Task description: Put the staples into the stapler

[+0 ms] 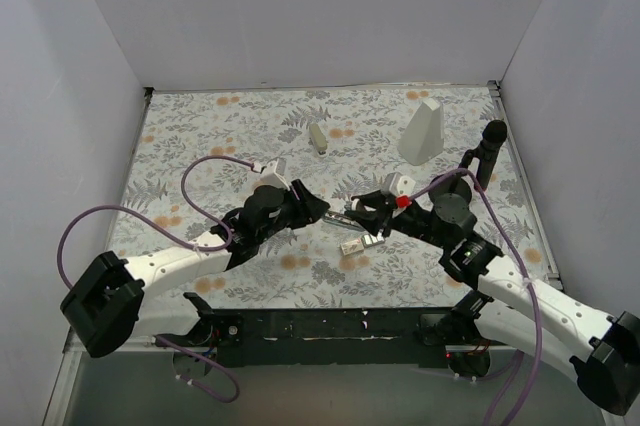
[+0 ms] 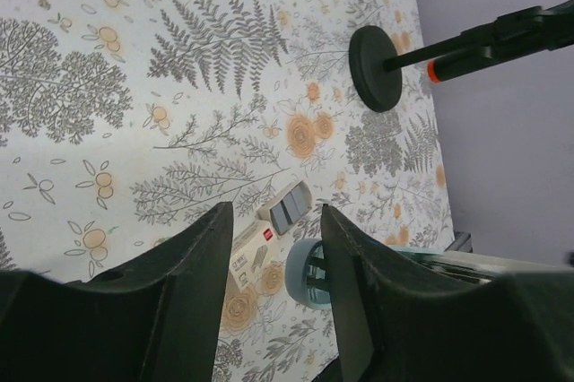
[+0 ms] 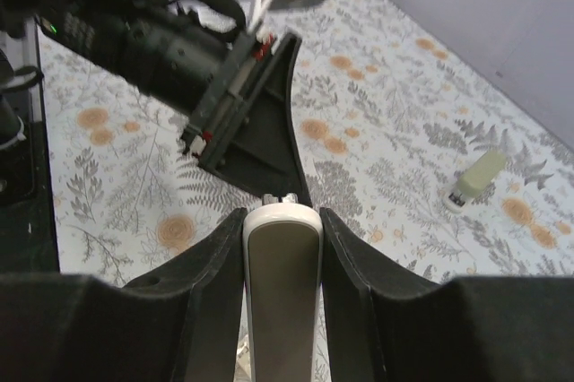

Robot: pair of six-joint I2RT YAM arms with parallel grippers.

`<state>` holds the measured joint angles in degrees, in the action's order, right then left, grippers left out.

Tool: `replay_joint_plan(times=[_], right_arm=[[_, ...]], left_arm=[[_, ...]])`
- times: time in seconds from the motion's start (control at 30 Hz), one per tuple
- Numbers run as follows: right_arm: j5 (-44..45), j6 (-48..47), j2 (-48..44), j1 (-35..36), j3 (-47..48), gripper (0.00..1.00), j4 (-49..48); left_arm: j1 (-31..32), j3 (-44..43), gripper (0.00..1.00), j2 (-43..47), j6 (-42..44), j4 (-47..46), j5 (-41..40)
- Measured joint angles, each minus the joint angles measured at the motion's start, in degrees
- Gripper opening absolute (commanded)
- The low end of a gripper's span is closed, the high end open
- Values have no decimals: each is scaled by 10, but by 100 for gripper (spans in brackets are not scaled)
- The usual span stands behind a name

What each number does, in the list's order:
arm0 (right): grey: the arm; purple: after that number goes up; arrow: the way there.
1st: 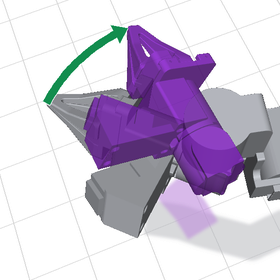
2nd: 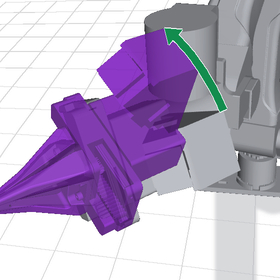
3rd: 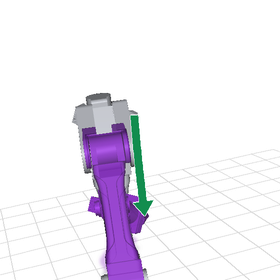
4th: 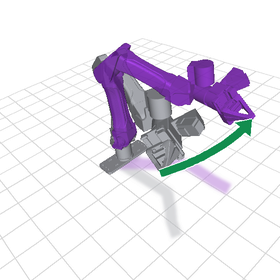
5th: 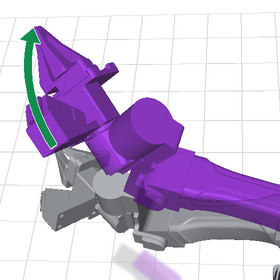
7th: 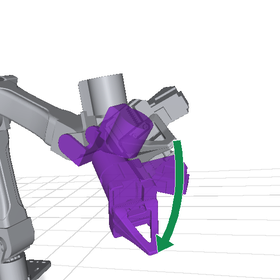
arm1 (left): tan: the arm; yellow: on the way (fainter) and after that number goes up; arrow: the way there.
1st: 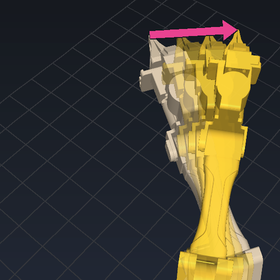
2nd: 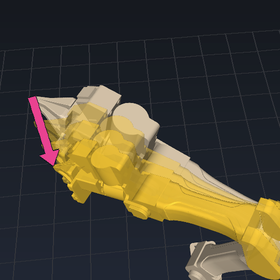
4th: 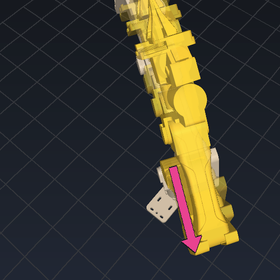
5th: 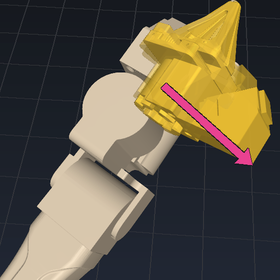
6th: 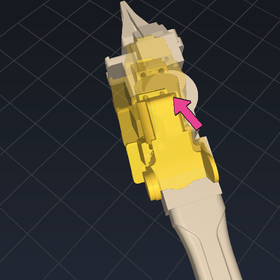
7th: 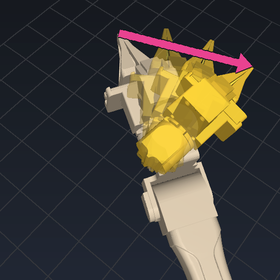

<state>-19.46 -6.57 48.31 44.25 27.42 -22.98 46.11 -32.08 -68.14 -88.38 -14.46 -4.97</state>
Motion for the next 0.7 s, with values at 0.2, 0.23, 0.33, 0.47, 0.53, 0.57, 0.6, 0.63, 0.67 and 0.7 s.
replay_joint_plan(times=[0.2, 0.23, 0.33, 0.47, 0.53, 0.57, 0.6, 0.63, 0.67, 0.7], right_arm=[[14, 20, -86, -8, -2, 1, -46], [15, 23, -93, -9, -2, 1, -65], [15, 30, -96, -11, -2, 1, -98], [15, 34, -67, -11, -2, 1, -110], [15, 32, -50, -11, -2, 1, -96], [15, 31, -47, -11, -2, 1, -89], [15, 31, -45, -11, -2, 1, -82], [16, 30, -44, -11, -2, 1, -76], [16, 29, -44, -11, -2, 1, -72], [16, 29, -43, -11, -2, 1, -69]], left_arm=[[3, 7, 41, -22, -28, 13, 10], [10, 7, 41, -30, -33, 11, 12], [46, 6, 41, -58, -45, 7, 14], [79, 3, 41, -71, -59, 10, 18], [80, 3, 47, -50, -61, 14, 4], [80, 3, 64, -31, -59, 17, -6], [79, 3, 73, -6, -56, 24, -18], [77, 3, 84, 23, -51, 29, -31], [76, 3, 93, 46, -48, 31, -40], [75, 1, 98, 75, -46, 38, -54]])
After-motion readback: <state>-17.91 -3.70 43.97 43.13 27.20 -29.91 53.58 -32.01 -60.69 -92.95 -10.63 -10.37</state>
